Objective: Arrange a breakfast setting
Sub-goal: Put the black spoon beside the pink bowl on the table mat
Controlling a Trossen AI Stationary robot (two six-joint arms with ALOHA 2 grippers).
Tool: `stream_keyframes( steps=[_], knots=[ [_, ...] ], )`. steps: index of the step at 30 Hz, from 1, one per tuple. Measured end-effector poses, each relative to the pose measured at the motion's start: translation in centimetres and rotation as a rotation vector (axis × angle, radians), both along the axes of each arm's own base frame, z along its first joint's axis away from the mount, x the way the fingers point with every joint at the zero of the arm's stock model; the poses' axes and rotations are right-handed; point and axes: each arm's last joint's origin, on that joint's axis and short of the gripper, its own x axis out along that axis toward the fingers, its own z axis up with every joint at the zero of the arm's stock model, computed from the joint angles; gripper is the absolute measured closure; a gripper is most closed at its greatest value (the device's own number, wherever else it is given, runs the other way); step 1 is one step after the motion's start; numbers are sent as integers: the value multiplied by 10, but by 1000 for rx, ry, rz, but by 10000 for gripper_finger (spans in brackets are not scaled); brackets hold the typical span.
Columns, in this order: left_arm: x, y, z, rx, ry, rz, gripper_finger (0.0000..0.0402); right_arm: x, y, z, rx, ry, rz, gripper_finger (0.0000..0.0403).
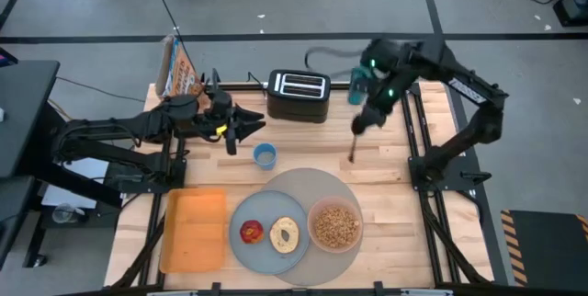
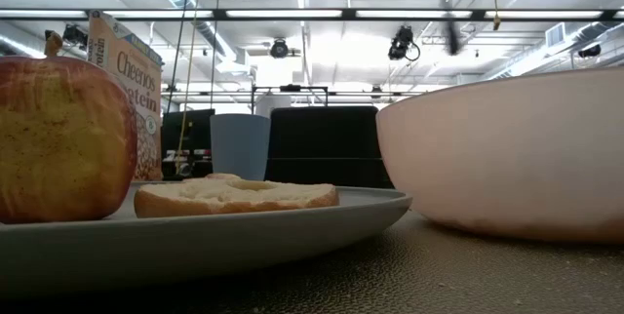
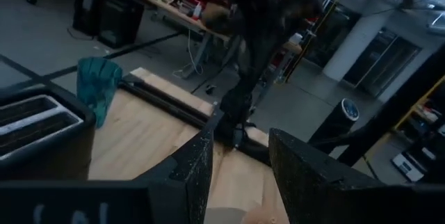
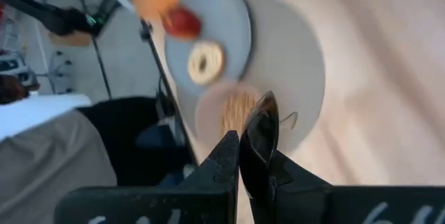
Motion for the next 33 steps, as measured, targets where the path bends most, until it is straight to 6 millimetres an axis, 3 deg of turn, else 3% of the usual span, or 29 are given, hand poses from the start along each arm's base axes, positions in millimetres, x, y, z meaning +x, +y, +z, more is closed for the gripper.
stream_keyframes(
  steps=[6, 19, 26, 33],
  knots=[
    [-8, -2, 9, -4, -62, -65, 253, -9, 34, -44, 151, 243, -102, 382],
    [-25, -12, 18, -2, -104, -321, 253, -20, 78, -179, 567, 770, -366, 382],
    [-26, -16, 16, -10, -84, -454, 253, -6, 86, -234, 751, 739, -484, 382],
    [-27, -19, 16, -13, -82, -549, 253, -12, 86, -269, 833, 759, -598, 382]
  ],
)
